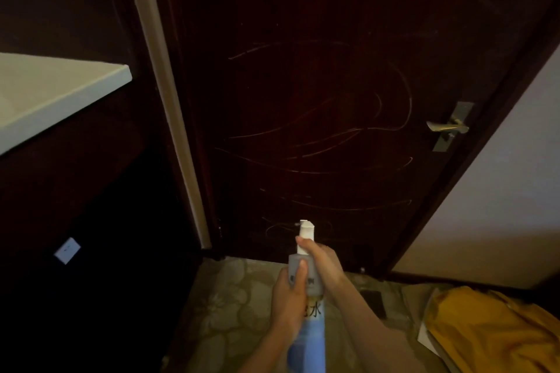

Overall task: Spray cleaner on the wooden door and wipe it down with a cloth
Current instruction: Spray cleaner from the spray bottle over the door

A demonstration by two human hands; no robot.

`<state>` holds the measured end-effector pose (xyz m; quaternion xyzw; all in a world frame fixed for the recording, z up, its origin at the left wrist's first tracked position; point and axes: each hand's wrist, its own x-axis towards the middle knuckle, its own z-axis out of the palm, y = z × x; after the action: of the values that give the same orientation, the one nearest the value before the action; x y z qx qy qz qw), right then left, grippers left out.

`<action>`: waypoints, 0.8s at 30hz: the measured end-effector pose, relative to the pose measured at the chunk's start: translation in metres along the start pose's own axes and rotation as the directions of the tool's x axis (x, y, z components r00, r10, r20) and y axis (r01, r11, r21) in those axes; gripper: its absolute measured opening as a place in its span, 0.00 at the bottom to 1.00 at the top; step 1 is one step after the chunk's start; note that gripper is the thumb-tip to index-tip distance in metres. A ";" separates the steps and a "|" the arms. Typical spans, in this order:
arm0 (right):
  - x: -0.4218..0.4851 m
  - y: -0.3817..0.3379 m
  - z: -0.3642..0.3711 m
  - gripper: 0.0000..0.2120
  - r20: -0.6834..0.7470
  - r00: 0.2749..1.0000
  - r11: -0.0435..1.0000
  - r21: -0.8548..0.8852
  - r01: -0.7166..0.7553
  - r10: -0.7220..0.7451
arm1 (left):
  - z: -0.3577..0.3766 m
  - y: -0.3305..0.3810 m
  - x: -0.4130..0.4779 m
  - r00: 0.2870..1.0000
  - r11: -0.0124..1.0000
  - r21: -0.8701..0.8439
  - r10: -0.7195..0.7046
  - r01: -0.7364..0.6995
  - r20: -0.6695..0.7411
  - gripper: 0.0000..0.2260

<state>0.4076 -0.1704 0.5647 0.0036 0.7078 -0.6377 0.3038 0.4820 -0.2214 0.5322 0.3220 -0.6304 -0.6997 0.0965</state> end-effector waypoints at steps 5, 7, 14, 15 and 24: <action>-0.001 0.002 0.004 0.22 0.010 1.000 0.994 0.106 0.001 -0.003 | -0.005 0.008 0.000 0.999 0.999 0.032 0.038 -0.037 -0.021 0.25; -0.002 0.003 0.000 0.25 -0.015 1.000 0.989 0.147 0.003 -0.001 | -0.002 0.010 0.000 0.999 0.997 0.059 0.051 -0.051 0.004 0.31; -0.013 -0.008 -0.034 0.15 -0.134 0.987 0.976 0.188 0.111 -0.087 | 0.027 0.017 0.006 0.982 0.979 0.162 0.099 -0.125 0.159 0.14; -0.014 -0.010 -0.042 0.15 -0.157 0.983 0.973 0.195 0.125 -0.095 | 0.034 0.019 0.005 0.976 0.976 0.168 0.108 -0.141 0.189 0.10; -0.019 -0.015 -0.132 0.19 -0.359 0.927 0.957 0.213 0.199 -0.113 | 0.121 0.028 0.001 0.913 0.960 0.187 0.120 -0.207 0.390 0.08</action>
<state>0.3615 -0.0467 0.5871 0.0952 0.6636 -0.7321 0.1210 0.4043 -0.1279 0.5580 0.1370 -0.7368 -0.6621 -0.0040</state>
